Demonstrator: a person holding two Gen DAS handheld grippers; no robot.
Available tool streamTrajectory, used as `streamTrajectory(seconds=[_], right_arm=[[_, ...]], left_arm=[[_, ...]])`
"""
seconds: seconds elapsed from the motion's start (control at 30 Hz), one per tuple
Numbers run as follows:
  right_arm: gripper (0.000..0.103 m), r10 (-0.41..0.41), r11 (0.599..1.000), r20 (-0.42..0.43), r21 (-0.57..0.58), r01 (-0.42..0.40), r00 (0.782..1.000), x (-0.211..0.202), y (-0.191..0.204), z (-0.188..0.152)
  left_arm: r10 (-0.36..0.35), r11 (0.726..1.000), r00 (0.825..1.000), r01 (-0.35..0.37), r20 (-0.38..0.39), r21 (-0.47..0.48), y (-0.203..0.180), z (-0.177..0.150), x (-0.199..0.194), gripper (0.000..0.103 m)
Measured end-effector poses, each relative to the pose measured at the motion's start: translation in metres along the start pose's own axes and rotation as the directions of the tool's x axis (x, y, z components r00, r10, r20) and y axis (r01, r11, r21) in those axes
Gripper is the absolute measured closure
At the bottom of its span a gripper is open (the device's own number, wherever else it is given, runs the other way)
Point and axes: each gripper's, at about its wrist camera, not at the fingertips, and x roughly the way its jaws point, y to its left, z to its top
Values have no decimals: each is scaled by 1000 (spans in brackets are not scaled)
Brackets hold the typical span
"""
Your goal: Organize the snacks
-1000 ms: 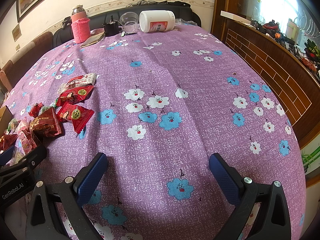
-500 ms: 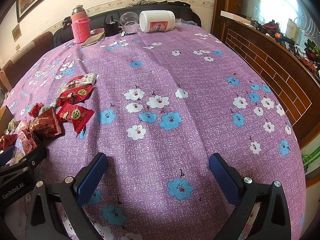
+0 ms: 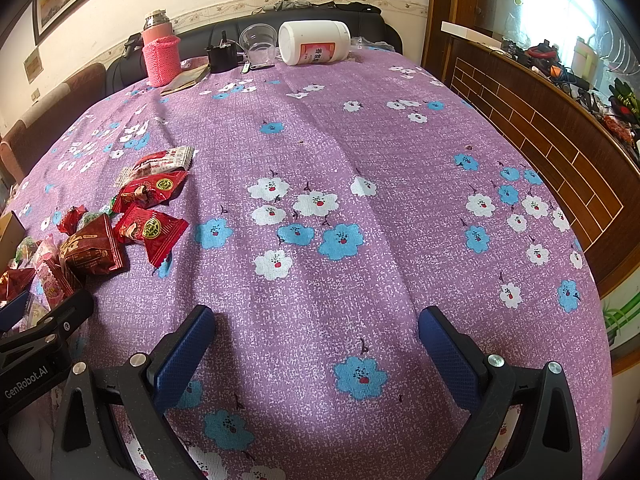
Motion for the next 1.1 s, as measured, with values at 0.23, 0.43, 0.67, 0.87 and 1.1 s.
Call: streamTrajectory(seconds=[0.23, 0.43, 0.67, 0.87, 1.1], right_arm=[[1, 0, 1000, 0, 0, 0, 1000, 0, 0, 0], [1, 0, 1000, 0, 0, 0, 1000, 0, 0, 0], [1, -1, 1000, -1, -2, 1, 1000, -3, -4, 0], [1, 0, 1000, -1, -1, 0, 1000, 0, 0, 0], [1, -3, 1000, -1, -3, 3, 1000, 0, 4, 0]], left_arm=[[1, 1000, 1000, -1, 0, 1, 1, 0, 0, 0], [0, 1000, 1000, 0, -1, 1, -1, 3, 3, 0], [5, 1000, 1000, -5, -2, -5, -3, 3, 4, 0], [-29, 998, 998, 32, -57, 47, -6, -4, -6, 0], [-132, 988, 988, 138, -78, 76, 17, -22, -34, 2]])
